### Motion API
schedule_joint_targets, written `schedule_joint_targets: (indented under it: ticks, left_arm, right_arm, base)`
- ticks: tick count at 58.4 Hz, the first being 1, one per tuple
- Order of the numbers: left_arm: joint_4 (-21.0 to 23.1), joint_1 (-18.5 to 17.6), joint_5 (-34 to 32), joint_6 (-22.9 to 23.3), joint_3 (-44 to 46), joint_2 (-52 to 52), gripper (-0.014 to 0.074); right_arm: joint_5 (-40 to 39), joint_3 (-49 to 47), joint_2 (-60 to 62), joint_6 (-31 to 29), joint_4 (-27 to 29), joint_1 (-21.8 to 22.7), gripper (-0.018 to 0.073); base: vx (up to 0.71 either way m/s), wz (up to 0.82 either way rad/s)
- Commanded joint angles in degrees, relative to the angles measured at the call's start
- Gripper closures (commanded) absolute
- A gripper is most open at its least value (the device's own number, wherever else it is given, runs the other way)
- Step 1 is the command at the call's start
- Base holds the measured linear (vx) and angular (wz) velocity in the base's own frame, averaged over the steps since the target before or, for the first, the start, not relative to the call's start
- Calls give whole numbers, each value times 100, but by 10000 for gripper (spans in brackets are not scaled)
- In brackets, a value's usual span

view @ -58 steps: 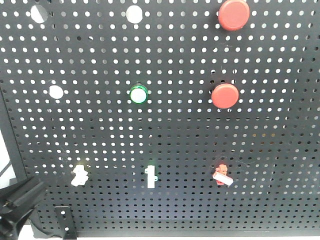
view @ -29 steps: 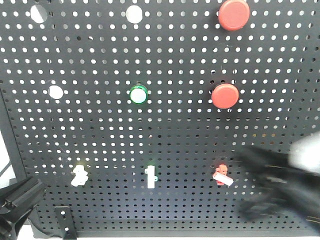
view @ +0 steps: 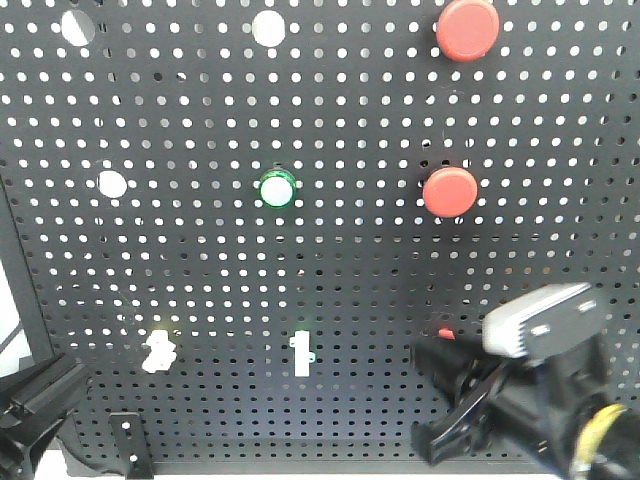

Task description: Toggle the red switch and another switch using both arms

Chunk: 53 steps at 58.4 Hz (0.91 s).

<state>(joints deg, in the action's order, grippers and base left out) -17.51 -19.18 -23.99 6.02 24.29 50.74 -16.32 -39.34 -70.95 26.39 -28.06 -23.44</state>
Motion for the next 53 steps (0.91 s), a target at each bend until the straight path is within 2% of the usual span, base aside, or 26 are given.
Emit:
schedule_joint_targets:
  ticks: [1,11,53]
  left_arm:
    - [75,-28,-415,63,152,-69,594]
    - [75,-28,-415,63,152,-69,594]
    - [75,-28,-414,58,152,-50,594]
  right_arm:
    - [100,-188,88,38,112,15,566]
    - [790,-188,109,454,-12,10,566]
    - [619,-188,1375,486,-85,10,566]
  base:
    - [0,0]
    - [0,0]
    - [0,0]
